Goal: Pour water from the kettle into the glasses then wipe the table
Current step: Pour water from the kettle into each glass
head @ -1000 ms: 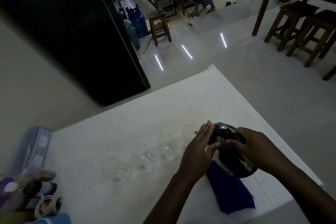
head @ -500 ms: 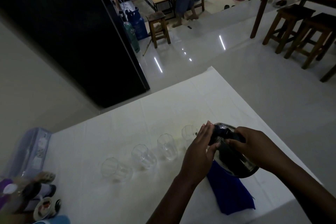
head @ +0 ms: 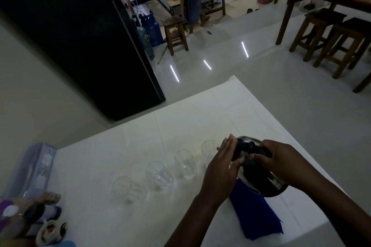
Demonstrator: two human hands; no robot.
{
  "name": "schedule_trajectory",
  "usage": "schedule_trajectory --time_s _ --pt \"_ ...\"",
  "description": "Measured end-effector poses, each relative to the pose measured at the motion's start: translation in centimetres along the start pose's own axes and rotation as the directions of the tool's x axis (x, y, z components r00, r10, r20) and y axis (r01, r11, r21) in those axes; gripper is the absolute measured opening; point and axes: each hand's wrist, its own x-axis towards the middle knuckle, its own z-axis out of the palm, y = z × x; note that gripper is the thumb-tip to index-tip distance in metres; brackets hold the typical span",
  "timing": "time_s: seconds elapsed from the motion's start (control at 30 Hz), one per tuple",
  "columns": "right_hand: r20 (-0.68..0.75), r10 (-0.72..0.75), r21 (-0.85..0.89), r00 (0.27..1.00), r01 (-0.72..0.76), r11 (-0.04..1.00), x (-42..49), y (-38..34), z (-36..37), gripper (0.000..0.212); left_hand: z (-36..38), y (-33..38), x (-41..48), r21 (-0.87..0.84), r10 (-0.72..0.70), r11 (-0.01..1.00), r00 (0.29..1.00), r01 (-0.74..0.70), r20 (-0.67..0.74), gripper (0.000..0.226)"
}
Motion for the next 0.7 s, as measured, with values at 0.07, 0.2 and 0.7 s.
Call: schedule_trajectory --time_s 0.07,0.2,0.7 --pt "-0.008 0.005 -0.002 1.000 -0.005 1.000 0.0 0.0 0.1 0.015 0.0 0.0 0.0 0.000 0.004 1.000 1.000 -0.004 -0.002 0.052" --pt "-0.018 0.012 -0.013 1.000 -0.012 1.000 -0.1 -0.2 0.0 0.019 0.0 -0.1 0.1 0.000 -0.001 1.000 1.000 0.001 -0.002 0.052" --pt "-0.020 0.006 -0.053 1.000 -0.007 0.999 -0.2 -1.2 -0.5 0.018 0.2 -0.1 0.0 -0.002 -0.009 1.000 1.000 0.009 -0.022 0.053"
